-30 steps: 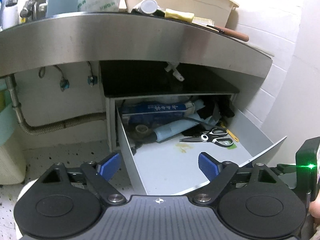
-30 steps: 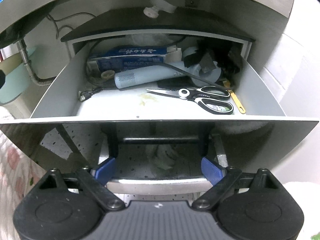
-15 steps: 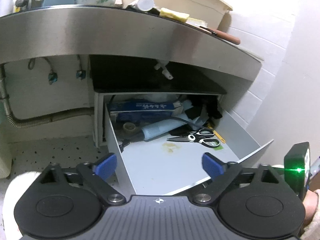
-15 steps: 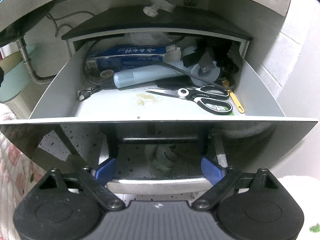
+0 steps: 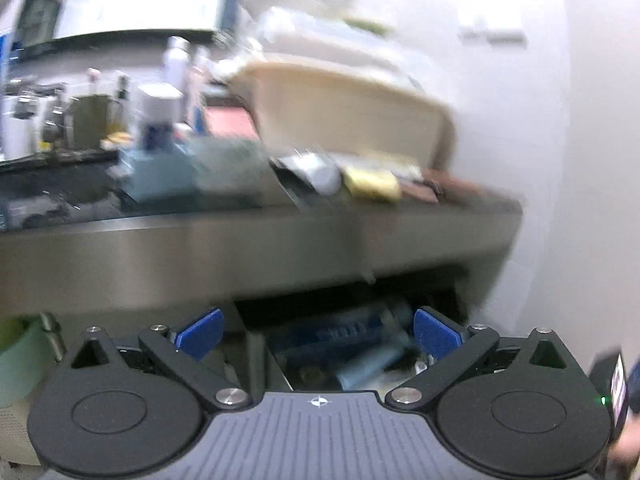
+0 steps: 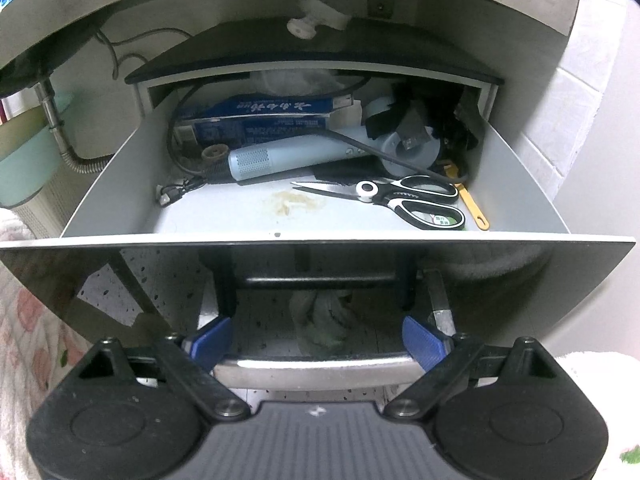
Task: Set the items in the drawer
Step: 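Move the left tool to the countertop and grasp the light-blue cup holder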
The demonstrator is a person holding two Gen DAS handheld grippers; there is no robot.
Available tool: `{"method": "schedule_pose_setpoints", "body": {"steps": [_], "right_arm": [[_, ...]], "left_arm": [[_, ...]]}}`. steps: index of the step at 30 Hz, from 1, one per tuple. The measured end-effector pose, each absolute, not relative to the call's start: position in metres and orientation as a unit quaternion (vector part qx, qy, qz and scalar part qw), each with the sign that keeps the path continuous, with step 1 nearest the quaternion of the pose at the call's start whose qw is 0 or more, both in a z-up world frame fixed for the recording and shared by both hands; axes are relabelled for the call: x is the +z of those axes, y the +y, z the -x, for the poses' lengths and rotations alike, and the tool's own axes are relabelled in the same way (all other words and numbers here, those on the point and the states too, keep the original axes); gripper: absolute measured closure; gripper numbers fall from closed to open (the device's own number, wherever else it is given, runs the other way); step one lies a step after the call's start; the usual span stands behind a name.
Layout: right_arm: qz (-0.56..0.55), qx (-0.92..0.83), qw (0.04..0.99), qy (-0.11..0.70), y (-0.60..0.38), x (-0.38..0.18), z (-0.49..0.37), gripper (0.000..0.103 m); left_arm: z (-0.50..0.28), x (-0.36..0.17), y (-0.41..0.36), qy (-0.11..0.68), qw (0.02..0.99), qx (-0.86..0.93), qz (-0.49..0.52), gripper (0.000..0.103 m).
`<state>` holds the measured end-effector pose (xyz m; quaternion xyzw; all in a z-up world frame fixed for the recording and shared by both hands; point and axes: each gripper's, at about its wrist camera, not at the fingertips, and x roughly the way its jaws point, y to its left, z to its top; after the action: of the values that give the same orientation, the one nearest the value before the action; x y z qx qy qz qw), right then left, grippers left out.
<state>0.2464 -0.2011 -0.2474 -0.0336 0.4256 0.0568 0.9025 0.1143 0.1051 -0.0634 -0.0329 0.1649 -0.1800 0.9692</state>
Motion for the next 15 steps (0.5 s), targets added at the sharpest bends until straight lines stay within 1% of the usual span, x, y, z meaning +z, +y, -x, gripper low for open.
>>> {"method": "schedule_pose_setpoints", "body": {"steps": [3,6,8,13,15], "right_arm": [[0.033,0.057,0.903,0.424,-0.201,-0.247,-0.245,0.011],[0.033,0.058,0.903,0.423,-0.202,-0.247,-0.244,0.011],[0.032,0.058,0.904,0.423,-0.201,-0.246,-0.244,0.011],[0.03,0.057,0.904,0.423,-0.201,-0.246,-0.244,0.011],[0.03,0.057,0.904,0.422,-0.201,-0.246,-0.244,0.011]], "left_arm": [[-0.122,-0.044,0.127,0.141,0.97,-0.192,0.055,0.001],[-0.134,-0.024,0.141,0.129,0.969,-0.209,0.01,0.002],[-0.145,-0.013,0.151,0.13,0.967,-0.22,-0.02,0.006],[-0.177,0.007,0.187,0.128,0.961,-0.245,-0.026,0.009],[-0.192,0.009,0.196,0.136,0.958,-0.249,-0.043,0.013]]}}
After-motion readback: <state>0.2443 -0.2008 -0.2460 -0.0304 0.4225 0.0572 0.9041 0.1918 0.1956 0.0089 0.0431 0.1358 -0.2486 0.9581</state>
